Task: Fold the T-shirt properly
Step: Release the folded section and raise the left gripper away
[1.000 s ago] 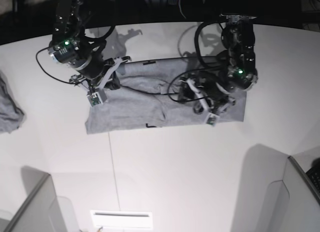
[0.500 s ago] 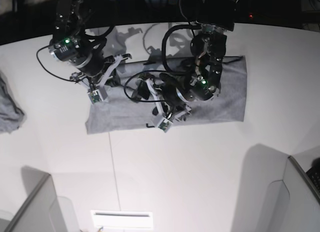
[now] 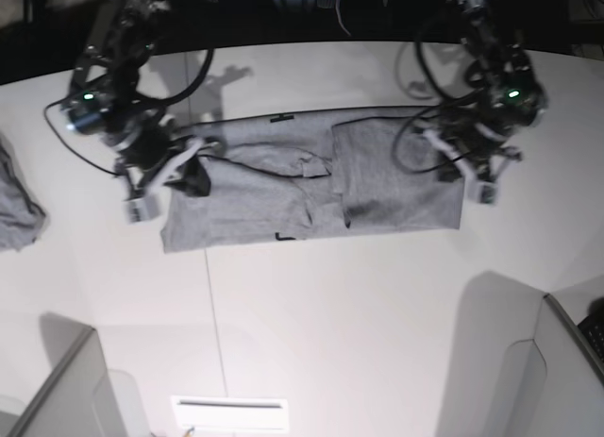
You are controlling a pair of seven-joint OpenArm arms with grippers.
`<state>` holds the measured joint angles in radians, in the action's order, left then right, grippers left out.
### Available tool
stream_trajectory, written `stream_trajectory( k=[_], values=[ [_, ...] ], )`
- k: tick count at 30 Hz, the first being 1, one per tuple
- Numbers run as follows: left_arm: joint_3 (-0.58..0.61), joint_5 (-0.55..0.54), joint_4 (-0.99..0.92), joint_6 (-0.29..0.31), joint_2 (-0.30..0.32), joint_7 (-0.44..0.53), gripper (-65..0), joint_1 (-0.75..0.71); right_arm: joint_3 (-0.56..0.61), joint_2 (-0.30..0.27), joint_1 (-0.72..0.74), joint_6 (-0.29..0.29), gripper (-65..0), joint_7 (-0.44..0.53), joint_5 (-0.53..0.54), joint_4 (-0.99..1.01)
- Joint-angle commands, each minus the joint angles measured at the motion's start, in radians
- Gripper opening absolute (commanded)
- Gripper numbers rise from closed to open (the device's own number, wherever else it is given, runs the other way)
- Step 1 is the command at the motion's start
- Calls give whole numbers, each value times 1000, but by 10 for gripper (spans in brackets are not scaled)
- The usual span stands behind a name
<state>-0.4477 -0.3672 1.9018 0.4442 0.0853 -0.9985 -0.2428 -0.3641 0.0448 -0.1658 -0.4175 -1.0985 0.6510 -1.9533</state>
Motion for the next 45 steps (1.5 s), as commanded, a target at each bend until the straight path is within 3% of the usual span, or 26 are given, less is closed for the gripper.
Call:
stream_trajectory(
  k=[1, 4, 6, 7, 12, 18, 28, 37, 40, 45],
  values=[
    [-50, -10, 18, -3, 21, 22, -650, -7, -54, -4, 33, -5, -446, -19, 69, 12],
    [-184, -10, 17, -2, 63, 22, -650, -45, -192, -36, 120, -5, -159, -136, 221, 153],
    [-259, -10, 14, 35, 83, 22, -650, -65, -247, -75, 170, -4, -75, -174, 284, 274],
    [-296, -10, 12, 67, 89, 22, -650, -73, -260, -96, 185, -4, -71, -171, 295, 326],
    [-460, 1, -9, 198, 92, 22, -650, -85, -240, -187, 246, -4, -108, -101, 292, 553],
    [-481, 1, -71, 209, 93, 23, -650, -77, 0, -294, 262, -4, -113, 50, 292, 714],
    [-480, 1, -74, 209, 92, 23, -650, -73, 210, -290, 199, -2, -114, 76, 292, 679],
    [-397, 3, -75, 207, 92, 23, -650, -76, 219, -263, 199, -1, -119, 76, 290, 688],
    [-366, 3, -75, 207, 92, 42, -650, -73, 219, -262, 206, -1, -204, 76, 290, 705],
    [-233, 121, -198, 158, 92, 218, -650, -59, 215, -267, 249, -1, -438, 79, 290, 796]
  ],
)
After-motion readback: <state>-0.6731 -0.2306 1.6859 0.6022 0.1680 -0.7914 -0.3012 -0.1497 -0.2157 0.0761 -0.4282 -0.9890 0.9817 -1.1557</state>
